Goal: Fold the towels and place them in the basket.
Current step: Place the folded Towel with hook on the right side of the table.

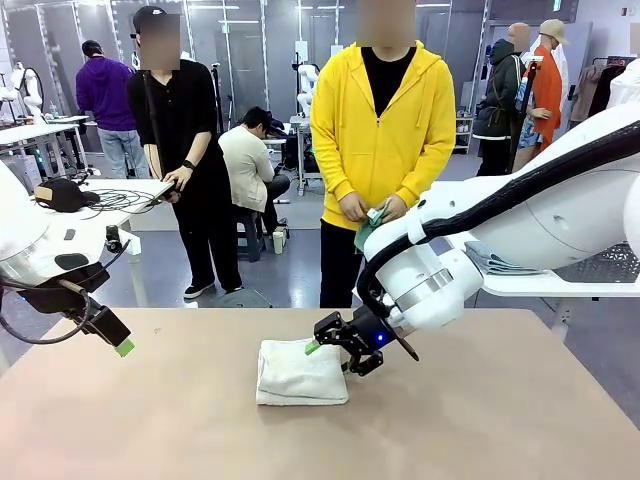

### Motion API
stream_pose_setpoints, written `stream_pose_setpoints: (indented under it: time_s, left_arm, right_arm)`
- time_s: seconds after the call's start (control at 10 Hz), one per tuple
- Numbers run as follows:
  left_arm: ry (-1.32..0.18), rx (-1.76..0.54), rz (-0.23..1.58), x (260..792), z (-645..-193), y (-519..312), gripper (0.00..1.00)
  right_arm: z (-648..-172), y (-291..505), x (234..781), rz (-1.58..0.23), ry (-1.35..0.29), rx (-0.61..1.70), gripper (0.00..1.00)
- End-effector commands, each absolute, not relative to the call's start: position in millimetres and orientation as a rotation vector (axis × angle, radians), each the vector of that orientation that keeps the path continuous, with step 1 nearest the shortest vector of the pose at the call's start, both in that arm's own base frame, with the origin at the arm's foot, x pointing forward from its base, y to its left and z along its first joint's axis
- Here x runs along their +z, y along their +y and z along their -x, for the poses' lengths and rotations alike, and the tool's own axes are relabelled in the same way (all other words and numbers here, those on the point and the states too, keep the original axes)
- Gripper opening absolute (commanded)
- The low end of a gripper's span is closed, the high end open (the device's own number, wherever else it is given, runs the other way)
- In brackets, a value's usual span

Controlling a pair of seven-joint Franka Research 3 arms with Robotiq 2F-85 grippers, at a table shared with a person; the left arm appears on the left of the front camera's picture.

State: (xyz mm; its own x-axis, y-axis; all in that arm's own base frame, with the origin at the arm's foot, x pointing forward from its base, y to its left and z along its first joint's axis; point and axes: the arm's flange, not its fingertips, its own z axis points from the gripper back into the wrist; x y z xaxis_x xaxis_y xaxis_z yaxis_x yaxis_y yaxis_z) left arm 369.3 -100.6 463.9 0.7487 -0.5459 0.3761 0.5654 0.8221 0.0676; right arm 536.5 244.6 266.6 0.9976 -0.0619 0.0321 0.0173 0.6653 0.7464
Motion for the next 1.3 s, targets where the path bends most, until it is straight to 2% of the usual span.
stream_pose_setpoints:
  time_s: [0.0,0.2,0.3,0.4,0.5,0.9,1.2]
  left_arm:
    - [-0.395,-0.602,0.039,464,-370,-102,1.00]
    - [-0.395,-0.602,0.039,464,-370,-102,1.00]
    - [-0.395,-0.602,0.039,464,-370,-102,1.00]
    - [-0.395,-0.602,0.039,464,-370,-102,1.00]
    - [-0.395,-0.602,0.039,464,-370,-102,1.00]
    - [-0.395,-0.602,0.039,464,-370,-102,1.00]
    - [-0.395,-0.602,0.039,464,-370,-102,1.00]
  right_arm:
    - [-536,248,258,-0.851,-0.083,-0.057,0.00]
    - [-532,250,257,-0.855,-0.093,-0.081,0.00]
    - [-529,251,256,-0.842,-0.094,-0.092,0.11]
    - [-528,252,255,-0.835,-0.094,-0.097,0.02]
    - [-526,252,255,-0.836,-0.093,-0.100,0.00]
    - [-516,263,270,-0.811,-0.126,-0.121,0.00]
    - [-529,253,261,-0.824,-0.085,-0.099,0.00]
